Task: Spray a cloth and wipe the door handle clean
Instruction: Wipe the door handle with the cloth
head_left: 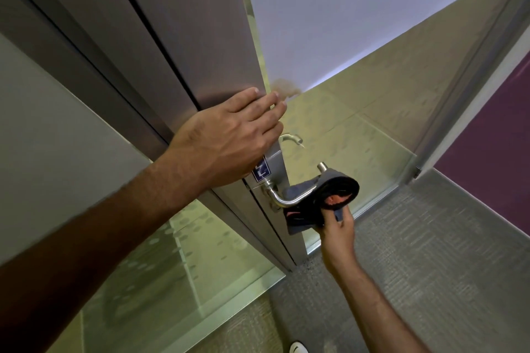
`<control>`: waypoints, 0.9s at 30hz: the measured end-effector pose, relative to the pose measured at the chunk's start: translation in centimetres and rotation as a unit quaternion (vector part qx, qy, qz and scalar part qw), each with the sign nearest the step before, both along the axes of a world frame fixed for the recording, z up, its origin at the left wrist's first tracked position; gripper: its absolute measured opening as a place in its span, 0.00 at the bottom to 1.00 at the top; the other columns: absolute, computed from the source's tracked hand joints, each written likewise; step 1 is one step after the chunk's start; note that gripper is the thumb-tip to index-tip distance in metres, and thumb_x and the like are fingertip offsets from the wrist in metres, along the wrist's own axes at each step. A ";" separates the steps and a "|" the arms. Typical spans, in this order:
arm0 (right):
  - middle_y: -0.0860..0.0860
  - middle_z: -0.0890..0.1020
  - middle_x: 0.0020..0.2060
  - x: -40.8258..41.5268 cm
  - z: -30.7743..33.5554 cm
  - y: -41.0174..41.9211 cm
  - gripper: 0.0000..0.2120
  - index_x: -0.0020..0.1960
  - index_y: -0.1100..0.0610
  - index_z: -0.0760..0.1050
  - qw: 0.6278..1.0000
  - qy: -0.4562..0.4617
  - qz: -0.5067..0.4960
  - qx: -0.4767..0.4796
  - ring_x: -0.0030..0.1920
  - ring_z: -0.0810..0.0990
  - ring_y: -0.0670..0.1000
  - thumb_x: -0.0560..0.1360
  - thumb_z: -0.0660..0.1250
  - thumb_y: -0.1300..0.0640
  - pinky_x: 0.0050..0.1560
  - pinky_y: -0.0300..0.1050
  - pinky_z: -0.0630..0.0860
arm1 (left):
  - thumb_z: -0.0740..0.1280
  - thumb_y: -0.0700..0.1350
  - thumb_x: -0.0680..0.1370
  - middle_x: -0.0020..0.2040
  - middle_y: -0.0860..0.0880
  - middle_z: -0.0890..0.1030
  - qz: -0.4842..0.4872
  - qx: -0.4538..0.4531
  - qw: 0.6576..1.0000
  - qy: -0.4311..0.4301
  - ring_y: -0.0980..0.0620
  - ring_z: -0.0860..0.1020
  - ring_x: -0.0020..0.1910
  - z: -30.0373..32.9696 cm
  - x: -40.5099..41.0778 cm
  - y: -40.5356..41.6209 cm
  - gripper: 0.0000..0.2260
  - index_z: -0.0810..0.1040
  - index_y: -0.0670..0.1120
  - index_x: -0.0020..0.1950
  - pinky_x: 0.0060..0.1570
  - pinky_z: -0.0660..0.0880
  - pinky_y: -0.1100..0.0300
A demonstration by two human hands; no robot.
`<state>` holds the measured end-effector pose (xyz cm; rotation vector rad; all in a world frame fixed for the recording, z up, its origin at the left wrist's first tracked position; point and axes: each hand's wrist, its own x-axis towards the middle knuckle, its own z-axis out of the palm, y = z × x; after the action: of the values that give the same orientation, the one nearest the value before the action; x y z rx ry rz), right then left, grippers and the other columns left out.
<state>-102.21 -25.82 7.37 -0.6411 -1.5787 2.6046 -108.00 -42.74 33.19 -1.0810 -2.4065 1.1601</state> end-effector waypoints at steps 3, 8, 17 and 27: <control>0.57 0.85 0.55 -0.8 -0.8 2.3 0.14 0.65 0.60 0.76 0.985 -0.006 -0.013 -0.173 0.61 0.80 0.61 0.82 0.59 0.62 0.50 0.52 0.82 | 0.50 0.50 0.84 0.82 0.39 0.58 0.003 -0.005 1.000 0.004 0.39 0.57 0.81 -0.1 0.0 0.0 0.24 0.63 0.43 0.78 0.79 0.50 0.43; 0.63 0.77 0.69 -2.3 -0.4 0.9 0.22 0.72 0.61 0.72 0.929 -0.032 0.057 -0.364 0.68 0.76 0.63 0.79 0.61 0.58 0.68 0.65 0.72 | 0.51 0.51 0.84 0.81 0.39 0.59 -0.003 -0.004 1.000 0.004 0.39 0.59 0.80 0.2 0.1 0.1 0.24 0.64 0.43 0.78 0.79 0.52 0.43; 0.65 0.74 0.70 -0.4 -1.4 -0.6 0.19 0.75 0.64 0.67 0.921 0.007 0.144 -0.362 0.70 0.74 0.65 0.84 0.57 0.63 0.65 0.57 0.76 | 0.50 0.51 0.84 0.81 0.40 0.60 -0.004 -0.008 1.000 0.005 0.40 0.59 0.80 0.1 0.0 0.1 0.24 0.63 0.42 0.78 0.79 0.52 0.43; 0.58 0.83 0.62 1.8 -1.8 -0.9 0.15 0.66 0.64 0.77 0.921 -0.062 0.194 -0.333 0.63 0.81 0.53 0.84 0.58 0.62 0.66 0.51 0.77 | 0.51 0.51 0.83 0.79 0.40 0.66 -0.021 0.001 0.999 0.026 0.40 0.65 0.78 0.2 0.0 0.2 0.23 0.69 0.42 0.74 0.77 0.54 0.45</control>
<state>-100.40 -26.72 5.56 -0.5566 -0.8639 3.4966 -107.96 -42.50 33.38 -1.0813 -2.3348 1.1565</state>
